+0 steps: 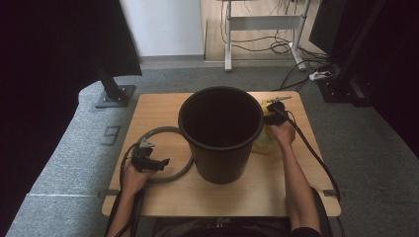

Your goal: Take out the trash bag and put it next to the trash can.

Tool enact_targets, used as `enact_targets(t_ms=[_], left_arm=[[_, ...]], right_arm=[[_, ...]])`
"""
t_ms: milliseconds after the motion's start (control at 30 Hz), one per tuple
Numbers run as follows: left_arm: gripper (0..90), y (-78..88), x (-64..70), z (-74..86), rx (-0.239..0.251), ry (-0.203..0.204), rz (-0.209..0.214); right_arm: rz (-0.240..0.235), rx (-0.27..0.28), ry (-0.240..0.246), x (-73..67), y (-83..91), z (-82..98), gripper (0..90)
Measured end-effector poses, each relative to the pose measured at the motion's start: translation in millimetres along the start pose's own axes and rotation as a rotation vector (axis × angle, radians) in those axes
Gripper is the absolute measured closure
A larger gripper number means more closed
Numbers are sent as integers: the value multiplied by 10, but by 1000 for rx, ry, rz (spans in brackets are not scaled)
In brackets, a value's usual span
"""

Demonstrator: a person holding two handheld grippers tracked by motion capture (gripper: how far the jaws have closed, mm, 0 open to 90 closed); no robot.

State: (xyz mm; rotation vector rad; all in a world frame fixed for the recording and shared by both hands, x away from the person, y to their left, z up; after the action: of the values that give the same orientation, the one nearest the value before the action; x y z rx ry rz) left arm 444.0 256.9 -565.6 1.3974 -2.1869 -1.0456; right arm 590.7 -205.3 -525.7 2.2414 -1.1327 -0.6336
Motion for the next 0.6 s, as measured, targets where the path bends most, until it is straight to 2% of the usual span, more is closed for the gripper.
enact_targets(t_ms=[100, 167, 200, 300, 600], left_arm=[[33, 5, -3, 1, 3, 6, 5], [33, 5, -1, 0, 3, 6, 5], [33, 5, 1, 0, 3, 5, 5], [33, 5, 4, 1, 1, 3, 4], [33, 16, 9, 0, 6, 3, 4]], right_arm=[[-1, -9, 6, -2, -5, 4, 563], [-4, -27, 13, 3, 10, 8, 374], [-6, -29, -3, 15, 19, 13, 291], [-11, 4, -22, 34, 101, 3, 138], [-22, 12, 20, -85, 462, -10, 111]])
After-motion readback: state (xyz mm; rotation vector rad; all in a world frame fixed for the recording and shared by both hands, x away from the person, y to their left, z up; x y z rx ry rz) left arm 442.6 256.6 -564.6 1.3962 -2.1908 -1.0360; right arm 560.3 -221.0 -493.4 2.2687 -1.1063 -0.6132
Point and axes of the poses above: each handheld gripper's, and its own axes: y roughly backward along the jaws, z roughly out of its underside, x roughly to its right, the point moved 6 cm from there along -y, roughly forward along the jaws, and after that the axes turned 10 degrees about -z, right-handed, at the moved point
